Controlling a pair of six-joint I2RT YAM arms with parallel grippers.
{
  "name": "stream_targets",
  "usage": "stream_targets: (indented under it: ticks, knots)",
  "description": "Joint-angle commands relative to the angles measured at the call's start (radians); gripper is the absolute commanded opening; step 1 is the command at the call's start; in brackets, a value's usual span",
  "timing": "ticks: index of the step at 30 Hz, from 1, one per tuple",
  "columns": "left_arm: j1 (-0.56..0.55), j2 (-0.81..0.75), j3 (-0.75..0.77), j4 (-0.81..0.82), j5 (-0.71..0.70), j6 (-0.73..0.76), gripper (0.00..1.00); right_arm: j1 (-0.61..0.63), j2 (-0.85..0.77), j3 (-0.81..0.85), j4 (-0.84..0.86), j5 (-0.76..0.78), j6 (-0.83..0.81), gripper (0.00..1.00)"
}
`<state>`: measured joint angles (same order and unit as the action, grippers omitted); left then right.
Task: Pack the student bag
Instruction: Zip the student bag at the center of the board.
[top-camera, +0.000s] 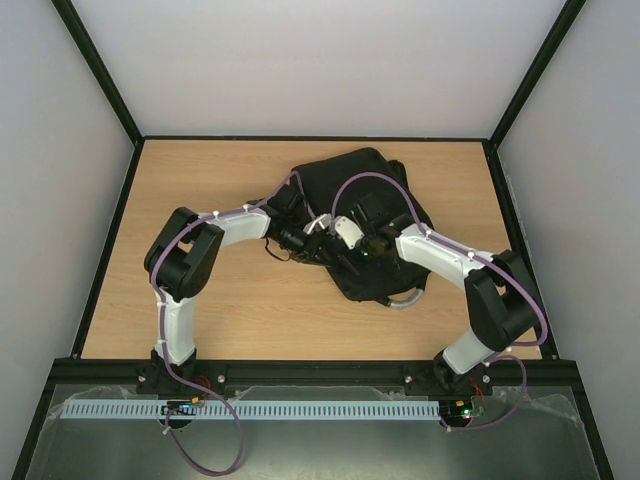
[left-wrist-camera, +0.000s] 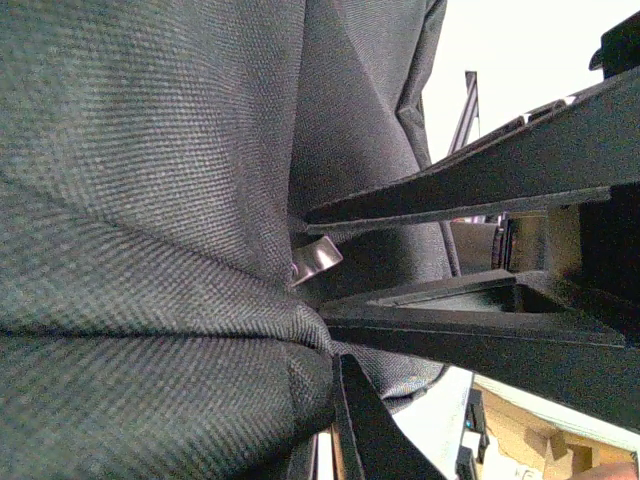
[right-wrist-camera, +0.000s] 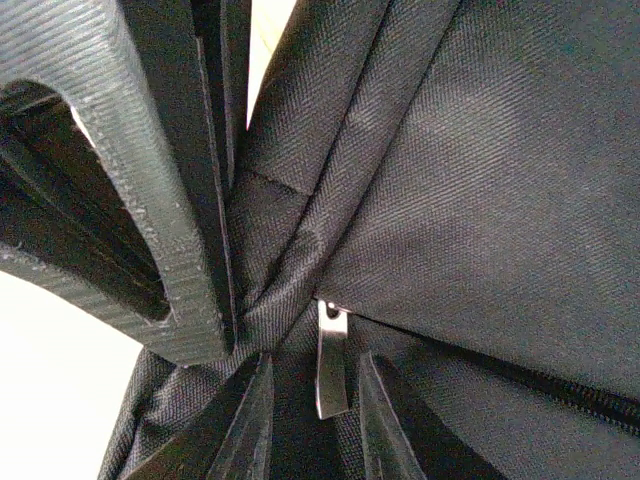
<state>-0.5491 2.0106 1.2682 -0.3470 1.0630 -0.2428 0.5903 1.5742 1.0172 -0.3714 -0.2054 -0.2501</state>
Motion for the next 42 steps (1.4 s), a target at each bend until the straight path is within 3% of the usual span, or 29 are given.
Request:
stream_targets:
  ticks: [1,4,9,12,19,31,42]
  knots:
    - [0.006,-0.028,0.019,0.017,0.036,0.026,0.03,0.012,0.041,-0.02,-0.007,0.031,-0.033,0.22]
    - [0.005,-0.028,0.019,0.013,0.035,0.034,0.02,0.013,0.067,-0.016,0.004,0.061,-0.023,0.11]
    - [0.005,-0.026,0.012,0.006,0.026,0.059,0.03,0.014,0.081,0.014,-0.006,0.112,-0.016,0.09]
    - [0.005,-0.026,0.01,-0.011,0.018,0.084,0.02,0.013,0.088,0.039,-0.034,0.127,-0.029,0.01]
    - [0.008,-0.034,0.001,-0.055,-0.018,0.129,0.02,0.003,0.064,0.074,-0.121,0.091,-0.056,0.01]
    - [0.101,-0.089,-0.072,-0.157,-0.247,0.253,0.02,-0.086,0.082,0.113,-0.282,-0.18,-0.161,0.01]
    - [0.15,-0.153,-0.124,-0.231,-0.34,0.341,0.02,-0.182,0.142,0.104,-0.273,-0.211,-0.172,0.01]
